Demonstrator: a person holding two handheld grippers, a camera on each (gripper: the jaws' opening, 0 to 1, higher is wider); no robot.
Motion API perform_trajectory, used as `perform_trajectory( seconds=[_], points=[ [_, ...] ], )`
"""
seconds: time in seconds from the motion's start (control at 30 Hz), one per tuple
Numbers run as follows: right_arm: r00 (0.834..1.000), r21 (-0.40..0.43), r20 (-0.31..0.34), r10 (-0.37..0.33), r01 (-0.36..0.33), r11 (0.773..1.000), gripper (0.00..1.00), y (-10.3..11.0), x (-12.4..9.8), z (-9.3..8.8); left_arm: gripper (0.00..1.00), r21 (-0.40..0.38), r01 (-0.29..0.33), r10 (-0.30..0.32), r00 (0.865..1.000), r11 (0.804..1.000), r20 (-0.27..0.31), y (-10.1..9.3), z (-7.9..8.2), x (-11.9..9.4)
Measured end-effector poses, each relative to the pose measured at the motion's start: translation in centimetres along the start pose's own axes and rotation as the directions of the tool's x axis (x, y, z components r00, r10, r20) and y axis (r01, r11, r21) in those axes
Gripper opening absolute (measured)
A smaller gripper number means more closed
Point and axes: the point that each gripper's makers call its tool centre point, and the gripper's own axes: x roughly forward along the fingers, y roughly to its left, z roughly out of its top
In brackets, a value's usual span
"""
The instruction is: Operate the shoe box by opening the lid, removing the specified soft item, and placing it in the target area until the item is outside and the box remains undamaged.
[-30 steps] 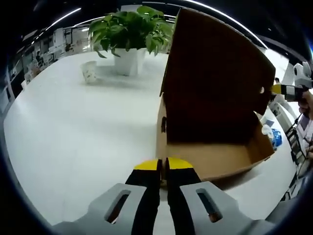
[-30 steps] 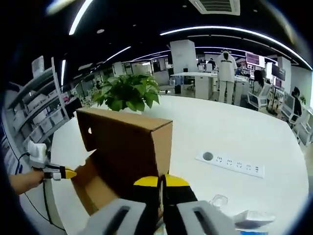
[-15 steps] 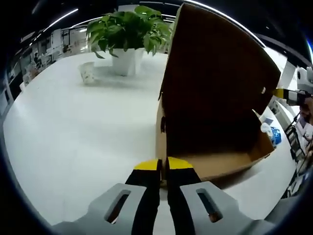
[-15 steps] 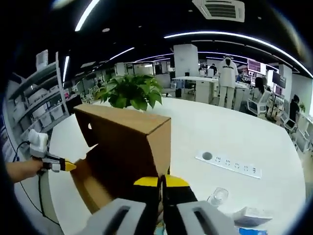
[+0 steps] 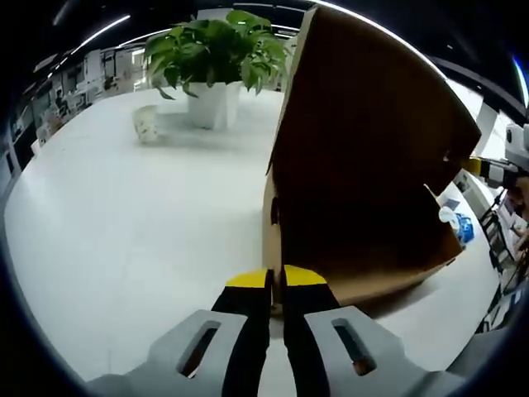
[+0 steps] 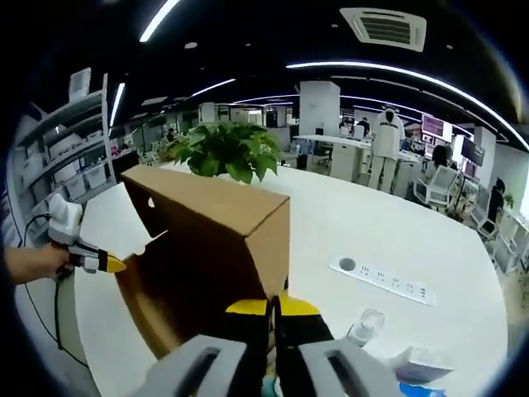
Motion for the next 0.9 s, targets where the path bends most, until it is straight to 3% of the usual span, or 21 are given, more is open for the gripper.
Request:
perform_trajectory(
  seconds=[0.9],
  points=[
    [1.0,0.05,0.015,-0.02,0.019,0.999,0.0,0.8,-0.5,-3.1,0.03,0.01,0.009,-0.009,1.0,1.0,0.0,-0.2,0.0,-0.1]
  ],
)
